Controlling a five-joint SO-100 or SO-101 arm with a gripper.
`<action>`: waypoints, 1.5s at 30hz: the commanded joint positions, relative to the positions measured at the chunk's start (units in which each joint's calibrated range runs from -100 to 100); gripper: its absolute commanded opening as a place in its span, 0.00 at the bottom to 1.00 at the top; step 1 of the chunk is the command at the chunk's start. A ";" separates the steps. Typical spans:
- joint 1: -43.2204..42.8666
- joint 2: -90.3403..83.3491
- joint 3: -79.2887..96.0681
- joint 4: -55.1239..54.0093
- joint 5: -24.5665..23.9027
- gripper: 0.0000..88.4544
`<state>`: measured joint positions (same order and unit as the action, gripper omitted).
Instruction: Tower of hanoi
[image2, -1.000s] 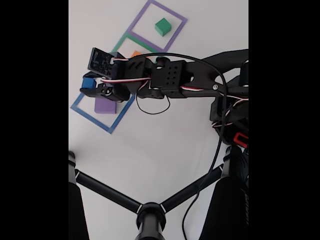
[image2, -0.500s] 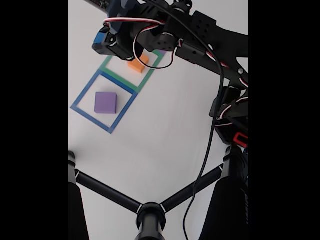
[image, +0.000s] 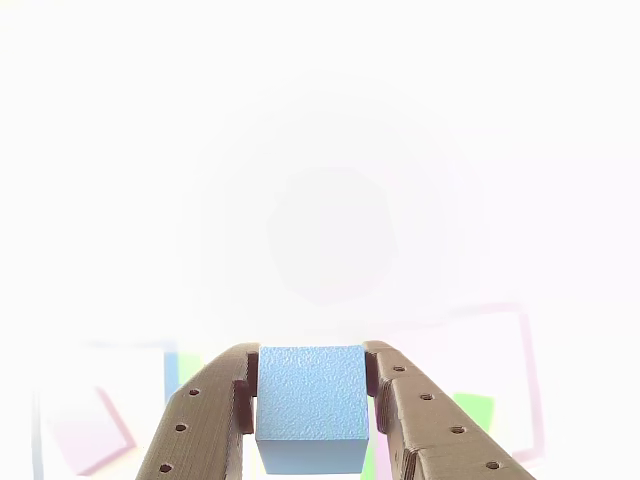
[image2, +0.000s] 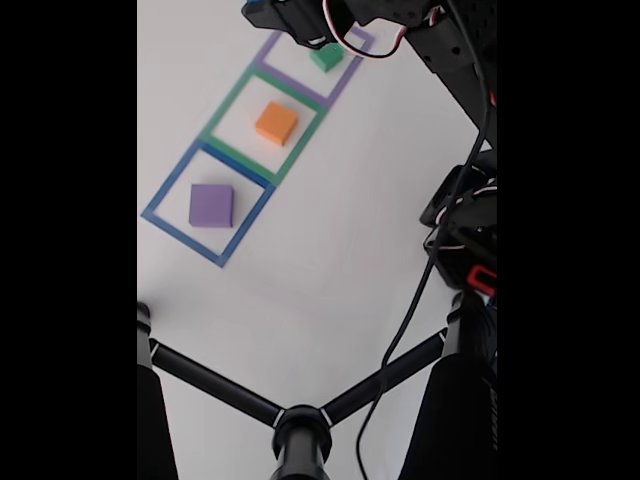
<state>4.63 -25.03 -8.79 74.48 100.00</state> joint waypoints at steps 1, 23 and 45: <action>4.00 -3.75 -3.30 1.96 0.00 0.02; 19.06 -13.93 29.34 -18.12 0.00 0.03; 20.97 -7.14 74.97 -77.07 0.00 0.03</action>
<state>25.50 -33.81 65.10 6.02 99.41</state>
